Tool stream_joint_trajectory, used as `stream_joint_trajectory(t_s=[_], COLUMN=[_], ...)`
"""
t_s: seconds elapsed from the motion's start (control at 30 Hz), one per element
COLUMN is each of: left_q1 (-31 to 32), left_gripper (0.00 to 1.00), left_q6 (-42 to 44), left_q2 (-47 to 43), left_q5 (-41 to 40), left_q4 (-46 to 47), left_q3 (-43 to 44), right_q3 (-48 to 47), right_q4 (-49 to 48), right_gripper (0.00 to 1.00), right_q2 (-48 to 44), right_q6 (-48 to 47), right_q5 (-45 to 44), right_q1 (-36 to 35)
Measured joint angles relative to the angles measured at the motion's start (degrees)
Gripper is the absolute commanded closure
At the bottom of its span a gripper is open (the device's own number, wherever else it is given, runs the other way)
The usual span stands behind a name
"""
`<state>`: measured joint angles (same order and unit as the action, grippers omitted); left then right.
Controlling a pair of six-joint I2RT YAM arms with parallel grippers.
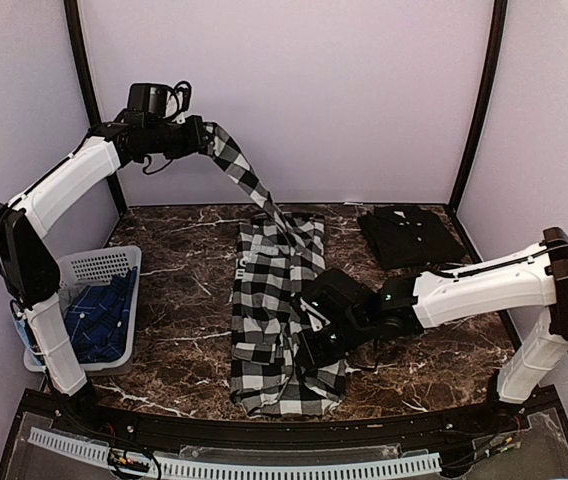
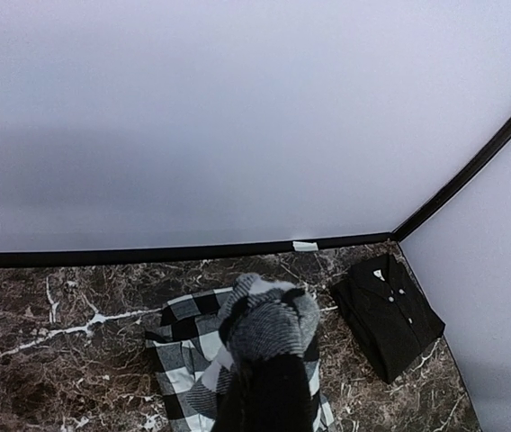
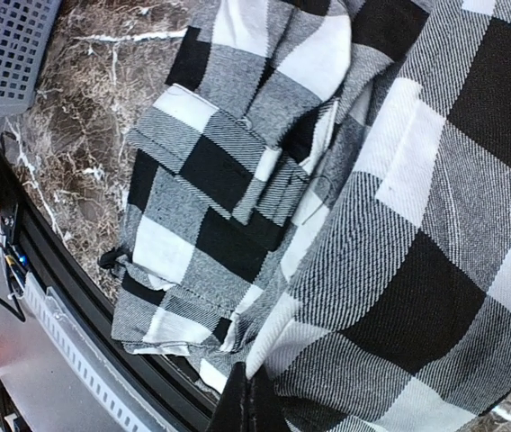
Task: Fold and stack the long sleeve shirts
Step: Fold the corner of the shirt at the center of the board.
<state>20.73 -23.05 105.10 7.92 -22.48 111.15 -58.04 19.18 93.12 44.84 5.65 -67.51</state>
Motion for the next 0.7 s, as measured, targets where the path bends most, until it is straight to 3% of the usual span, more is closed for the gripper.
stream_joint_trajectory(t_s=[0.4,0.7], left_q1=[0.0,0.0], left_gripper=[1.0,1.0], left_q6=[0.48,0.44], left_q2=[-0.02,-1.95], left_q5=[-1.38,-3.13], left_q4=[0.24,1.73], left_q3=[0.35,-10.71], right_q3=[0.07,2.38], right_q4=[-0.81,-2.47], right_gripper=[1.0,1.0], right_q2=[1.03,3.37], right_q6=[-2.23,-2.32], right_q5=[3.58,4.96], right_q1=[-0.02,-0.13])
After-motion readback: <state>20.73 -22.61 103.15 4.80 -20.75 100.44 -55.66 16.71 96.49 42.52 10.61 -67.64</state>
